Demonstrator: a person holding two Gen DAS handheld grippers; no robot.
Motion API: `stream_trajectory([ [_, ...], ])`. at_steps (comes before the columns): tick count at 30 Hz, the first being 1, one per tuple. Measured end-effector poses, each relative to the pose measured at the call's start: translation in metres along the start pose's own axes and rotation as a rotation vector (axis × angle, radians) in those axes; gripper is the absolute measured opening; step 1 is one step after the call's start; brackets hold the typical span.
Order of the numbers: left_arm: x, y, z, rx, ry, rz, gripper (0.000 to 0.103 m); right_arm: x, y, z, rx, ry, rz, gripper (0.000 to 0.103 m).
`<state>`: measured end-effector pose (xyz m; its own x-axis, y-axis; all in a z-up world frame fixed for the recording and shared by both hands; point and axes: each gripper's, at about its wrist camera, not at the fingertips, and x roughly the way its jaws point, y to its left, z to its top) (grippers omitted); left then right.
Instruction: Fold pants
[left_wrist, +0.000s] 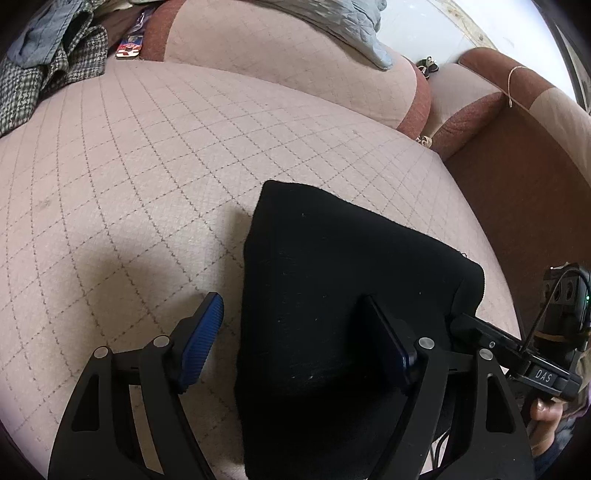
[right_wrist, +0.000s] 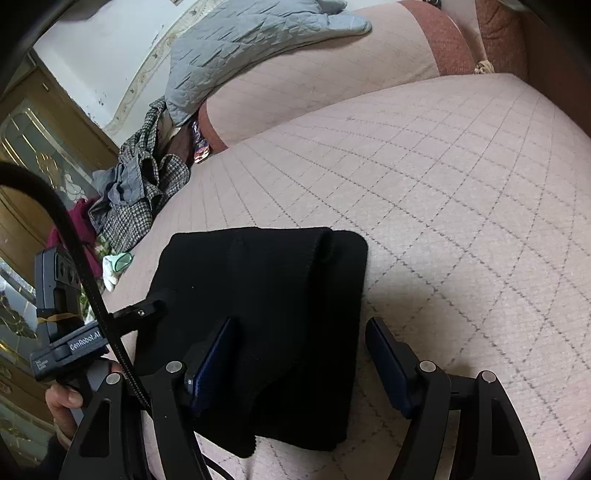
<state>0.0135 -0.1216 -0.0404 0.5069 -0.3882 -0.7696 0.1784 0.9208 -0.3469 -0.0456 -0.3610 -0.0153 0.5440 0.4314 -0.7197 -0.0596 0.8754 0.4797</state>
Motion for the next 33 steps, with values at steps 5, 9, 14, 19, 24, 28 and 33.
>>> stream_trajectory([
  [5,0.004,0.006,-0.001,-0.036,0.006,-0.025,0.082,0.003,0.002,-0.001,-0.004,0.001,0.0,0.073],
  [9,0.005,0.004,-0.001,-0.037,0.0,-0.029,0.082,0.004,0.002,-0.003,-0.004,-0.001,-0.002,0.075],
  [14,0.007,0.004,-0.001,-0.038,-0.008,-0.03,0.083,0.005,0.002,-0.003,-0.01,-0.005,-0.002,0.077],
  [19,0.007,0.004,-0.002,-0.035,-0.014,-0.029,0.082,0.006,0.005,-0.006,-0.016,-0.009,0.006,0.077],
  [24,0.005,-0.003,-0.005,0.007,-0.006,-0.06,0.071,0.002,0.011,-0.01,-0.04,-0.023,0.0,0.057],
  [28,-0.005,-0.01,-0.007,0.048,-0.037,-0.045,0.052,-0.007,0.02,-0.012,-0.07,-0.051,-0.006,0.041],
  [33,-0.034,-0.01,0.002,0.063,-0.103,-0.063,0.042,-0.023,0.032,-0.006,-0.081,-0.078,0.02,0.039],
])
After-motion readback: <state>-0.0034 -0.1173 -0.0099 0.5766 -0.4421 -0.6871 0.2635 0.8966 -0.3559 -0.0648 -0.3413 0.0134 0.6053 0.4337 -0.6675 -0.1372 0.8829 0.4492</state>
